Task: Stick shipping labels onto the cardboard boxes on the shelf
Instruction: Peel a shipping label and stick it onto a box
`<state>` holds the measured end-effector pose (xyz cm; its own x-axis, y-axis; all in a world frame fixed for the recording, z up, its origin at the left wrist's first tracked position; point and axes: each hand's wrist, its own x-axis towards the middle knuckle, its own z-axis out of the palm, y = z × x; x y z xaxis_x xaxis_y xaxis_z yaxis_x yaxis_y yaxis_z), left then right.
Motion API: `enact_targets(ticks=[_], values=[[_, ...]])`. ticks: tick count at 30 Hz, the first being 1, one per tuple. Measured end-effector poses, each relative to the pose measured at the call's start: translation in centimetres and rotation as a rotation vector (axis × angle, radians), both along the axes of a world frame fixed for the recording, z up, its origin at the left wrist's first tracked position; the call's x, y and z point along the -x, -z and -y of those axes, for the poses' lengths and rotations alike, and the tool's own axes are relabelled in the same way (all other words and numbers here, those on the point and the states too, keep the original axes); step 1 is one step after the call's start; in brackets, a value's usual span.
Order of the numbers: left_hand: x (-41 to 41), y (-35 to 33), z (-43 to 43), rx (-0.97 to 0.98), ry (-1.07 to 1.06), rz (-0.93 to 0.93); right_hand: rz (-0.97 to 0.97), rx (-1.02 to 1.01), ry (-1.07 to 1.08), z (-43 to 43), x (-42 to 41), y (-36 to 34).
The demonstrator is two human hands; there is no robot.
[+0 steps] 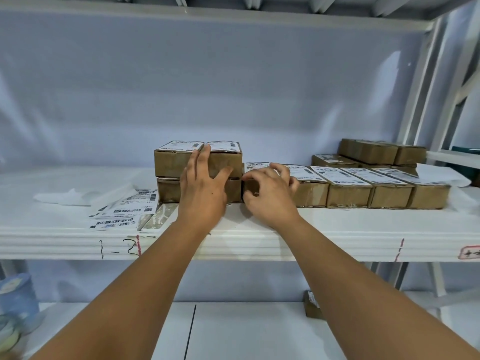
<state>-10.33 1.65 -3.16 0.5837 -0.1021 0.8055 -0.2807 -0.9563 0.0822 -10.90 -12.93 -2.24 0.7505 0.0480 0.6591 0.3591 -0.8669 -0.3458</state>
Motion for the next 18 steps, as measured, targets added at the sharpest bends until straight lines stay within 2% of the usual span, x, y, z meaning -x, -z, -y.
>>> enact_targets(ticks=[6, 11, 14, 16, 18], values=[[0.4, -0.4, 0.5, -0.083, 0.024, 0.088, 0.050, -0.018, 0.022, 0.0, 0.1, 0.0], [1.0, -1.4, 1.5, -0.266, 0.126, 0.170, 0.129, -0.033, 0.051, 0.6, 0.8, -0.2], [1.0, -3.1, 4.1, -0.181, 0.175, 0.092, 0.119, -0.017, 0.062, 2.5, 0.9, -0.9], [0.5, -4.3, 6.4, -0.089, 0.186, -0.041, 0.096, -0.050, 0.077, 4.7, 0.7, -2.1], [-0.3, -5.0, 8.4, -0.081, 0.192, -0.138, 0.013, -0.087, 0.111, 7.1, 0.1, -3.5]])
